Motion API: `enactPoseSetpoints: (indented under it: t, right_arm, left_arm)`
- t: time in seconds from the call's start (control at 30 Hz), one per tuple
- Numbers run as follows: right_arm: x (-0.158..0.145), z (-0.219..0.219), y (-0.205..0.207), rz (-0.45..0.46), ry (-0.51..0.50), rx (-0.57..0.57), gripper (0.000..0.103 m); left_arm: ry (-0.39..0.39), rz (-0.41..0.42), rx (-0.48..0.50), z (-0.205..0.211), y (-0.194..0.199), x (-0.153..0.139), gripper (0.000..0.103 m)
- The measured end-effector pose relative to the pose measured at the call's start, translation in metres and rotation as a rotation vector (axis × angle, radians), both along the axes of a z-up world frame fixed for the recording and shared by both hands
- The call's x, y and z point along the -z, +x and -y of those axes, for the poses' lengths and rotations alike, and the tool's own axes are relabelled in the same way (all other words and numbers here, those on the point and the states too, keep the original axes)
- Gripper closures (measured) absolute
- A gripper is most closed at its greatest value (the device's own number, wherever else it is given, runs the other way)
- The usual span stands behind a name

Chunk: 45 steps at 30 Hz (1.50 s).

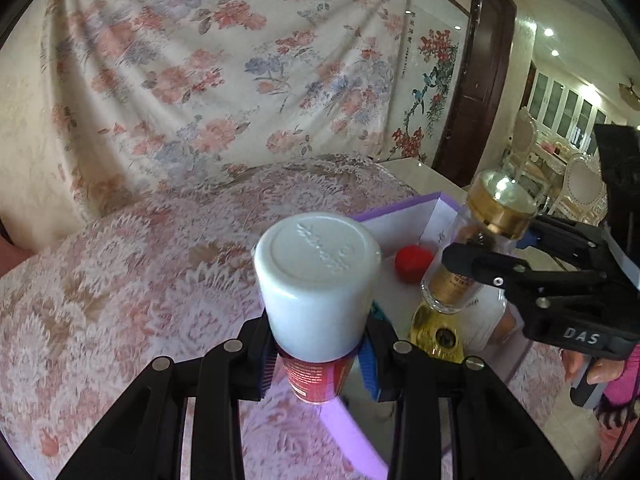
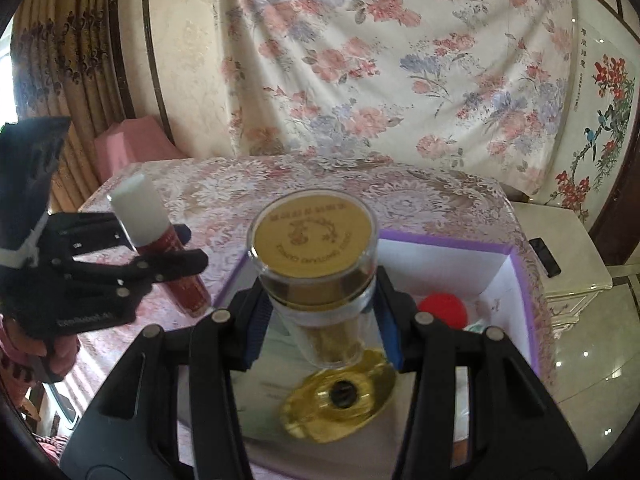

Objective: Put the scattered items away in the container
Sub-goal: 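Carry the spray can and gold-capped jar over the purple box with both tools, then lower the spray can and jar into the box and open both tools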

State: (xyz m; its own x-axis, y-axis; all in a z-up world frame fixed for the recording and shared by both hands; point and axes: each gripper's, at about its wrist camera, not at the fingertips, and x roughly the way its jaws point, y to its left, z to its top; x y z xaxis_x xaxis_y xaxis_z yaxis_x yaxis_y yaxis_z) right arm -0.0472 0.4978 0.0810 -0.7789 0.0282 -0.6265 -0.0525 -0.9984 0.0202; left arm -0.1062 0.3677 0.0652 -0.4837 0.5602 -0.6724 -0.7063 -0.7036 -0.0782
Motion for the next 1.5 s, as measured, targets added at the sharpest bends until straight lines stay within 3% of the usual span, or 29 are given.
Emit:
enactPoseSetpoints:
  t: [0.2,0.43,0.63,1.03,1.3,1.5]
  right_arm:
    - [0.016,-0.043,-0.020,0.047,0.000,0.028,0.053]
    - [0.024,-0.078,-0.034,0.075,-0.019,0.095,0.053]
    - [0.030,-0.105,-0.041,0.109,-0.063,0.153,0.053]
    - [0.050,-0.089,-0.076,0.206,-0.120,0.035,0.053]
    - [0.078,-0.077,-0.101,0.338,-0.029,-0.027,0.053]
    - [0.087,-0.069,-0.107,0.321,0.058,-0.159,0.053]
  left_arm:
    - [0.003,0.004,0.032,-0.042,-0.012,0.000,0.068]
    - [-0.020,0.090,0.084,-0.102,-0.027,0.019,0.068]
    - [-0.022,0.180,0.067,-0.134,-0.048,0.042,0.068]
    - [-0.122,0.168,-0.125,-0.102,-0.082,0.059,0.068]
    - [-0.195,0.212,-0.137,-0.103,-0.096,0.072,0.068]
    - [-0.312,0.188,-0.138,-0.112,-0.098,0.081,0.068]
